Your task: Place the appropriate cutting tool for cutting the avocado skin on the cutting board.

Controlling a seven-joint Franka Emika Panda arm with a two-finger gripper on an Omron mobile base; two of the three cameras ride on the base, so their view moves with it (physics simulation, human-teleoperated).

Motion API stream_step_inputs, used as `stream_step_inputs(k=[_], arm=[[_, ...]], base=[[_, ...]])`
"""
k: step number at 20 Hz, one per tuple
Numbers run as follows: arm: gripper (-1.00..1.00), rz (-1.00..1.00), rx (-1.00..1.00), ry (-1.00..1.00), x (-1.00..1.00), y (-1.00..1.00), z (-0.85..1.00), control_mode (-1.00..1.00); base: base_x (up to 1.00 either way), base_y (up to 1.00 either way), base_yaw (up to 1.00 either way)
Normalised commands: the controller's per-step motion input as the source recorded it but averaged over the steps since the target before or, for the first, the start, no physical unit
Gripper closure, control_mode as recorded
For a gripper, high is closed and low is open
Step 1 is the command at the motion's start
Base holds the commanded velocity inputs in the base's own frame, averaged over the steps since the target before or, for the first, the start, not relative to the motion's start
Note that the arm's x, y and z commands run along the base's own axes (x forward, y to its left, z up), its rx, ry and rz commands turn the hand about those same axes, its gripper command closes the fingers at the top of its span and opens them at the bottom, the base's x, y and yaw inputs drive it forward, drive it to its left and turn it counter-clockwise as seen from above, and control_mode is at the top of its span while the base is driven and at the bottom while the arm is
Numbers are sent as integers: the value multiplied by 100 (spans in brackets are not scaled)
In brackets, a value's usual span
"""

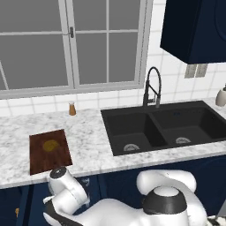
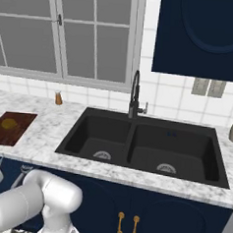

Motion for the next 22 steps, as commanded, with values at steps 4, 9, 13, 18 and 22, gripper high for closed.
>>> stream_step_inputs(k=[4,9,13,18,22], arm=[[-100,0,0,3,14,10,-29,-100],[-100,0,0,1,5,19,-39,-100],[-100,0,0,0,2,15,-21,-100],[-100,0,0,4,14,6,-32,-100],[-100,0,0,7,37,14,-30,-100]], base=[[0,0,0],[0,0,0],[0,0,0],[0,0,0],[0,0,0]])
